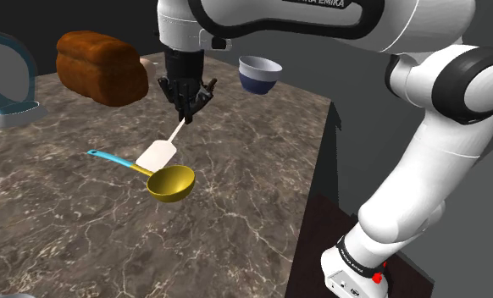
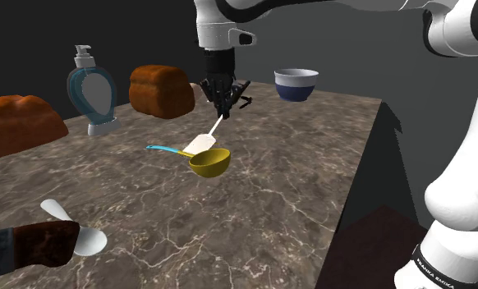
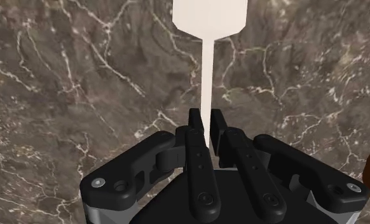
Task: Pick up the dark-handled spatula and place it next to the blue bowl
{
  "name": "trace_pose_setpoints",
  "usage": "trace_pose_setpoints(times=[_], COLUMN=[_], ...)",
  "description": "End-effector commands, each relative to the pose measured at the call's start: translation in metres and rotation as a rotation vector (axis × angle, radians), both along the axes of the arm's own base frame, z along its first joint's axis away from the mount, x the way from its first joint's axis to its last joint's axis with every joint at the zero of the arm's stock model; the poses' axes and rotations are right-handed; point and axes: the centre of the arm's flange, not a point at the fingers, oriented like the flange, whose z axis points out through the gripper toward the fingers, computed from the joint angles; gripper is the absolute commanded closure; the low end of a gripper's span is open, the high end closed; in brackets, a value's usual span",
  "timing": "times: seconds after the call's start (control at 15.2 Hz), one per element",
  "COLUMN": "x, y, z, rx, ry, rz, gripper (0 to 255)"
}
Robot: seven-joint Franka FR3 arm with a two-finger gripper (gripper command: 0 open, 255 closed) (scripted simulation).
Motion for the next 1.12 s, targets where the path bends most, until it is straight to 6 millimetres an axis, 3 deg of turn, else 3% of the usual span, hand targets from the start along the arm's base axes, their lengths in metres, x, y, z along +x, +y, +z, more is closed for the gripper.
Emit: trace_pose_setpoints(times=[0.0,1.06], x=[0.0,0.0], y=[0.001,0.001], z=[0.011,0.096], rx=[0.0,0.0], ry=[0.0,0.0], rz=[0.0,0.0], gripper=[255,255])
